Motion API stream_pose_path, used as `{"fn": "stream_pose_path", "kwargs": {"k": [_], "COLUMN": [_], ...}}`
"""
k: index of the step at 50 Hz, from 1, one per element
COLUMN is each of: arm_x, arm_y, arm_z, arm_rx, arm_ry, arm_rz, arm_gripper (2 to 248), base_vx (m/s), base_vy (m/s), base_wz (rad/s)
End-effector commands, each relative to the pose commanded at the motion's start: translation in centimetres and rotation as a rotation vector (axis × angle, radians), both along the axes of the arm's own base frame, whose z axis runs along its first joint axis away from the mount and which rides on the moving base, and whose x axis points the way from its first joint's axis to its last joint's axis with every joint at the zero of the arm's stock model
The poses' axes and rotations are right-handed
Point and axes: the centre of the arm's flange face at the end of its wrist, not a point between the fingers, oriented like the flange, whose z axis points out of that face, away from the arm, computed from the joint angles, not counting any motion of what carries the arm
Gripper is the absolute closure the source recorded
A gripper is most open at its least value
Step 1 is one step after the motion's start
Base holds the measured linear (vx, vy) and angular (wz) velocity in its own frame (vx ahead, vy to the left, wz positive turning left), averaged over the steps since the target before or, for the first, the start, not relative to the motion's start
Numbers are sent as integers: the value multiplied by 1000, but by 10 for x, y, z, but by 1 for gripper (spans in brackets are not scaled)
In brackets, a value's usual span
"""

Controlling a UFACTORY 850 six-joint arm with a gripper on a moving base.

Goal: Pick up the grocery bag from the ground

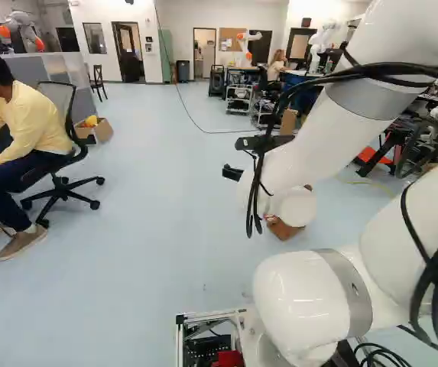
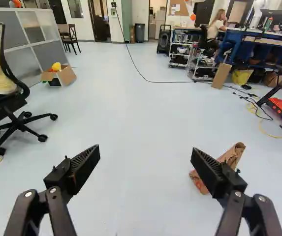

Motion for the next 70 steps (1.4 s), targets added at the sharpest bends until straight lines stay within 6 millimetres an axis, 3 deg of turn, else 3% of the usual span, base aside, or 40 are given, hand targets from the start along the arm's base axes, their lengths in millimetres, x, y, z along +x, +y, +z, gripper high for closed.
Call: {"fn": "stream_pose_path", "kwargs": {"k": [50, 70], "arm_x": [0, 0], "arm_y": [0, 0], "arm_z": [0, 0], "arm_rx": [0, 0], "arm_ry": [0, 0], "arm_rz": [0, 0], "arm_gripper": [3, 3], "base_vx": [1, 121], "base_vy": [-2, -17], "base_wz": [-3, -9]}}
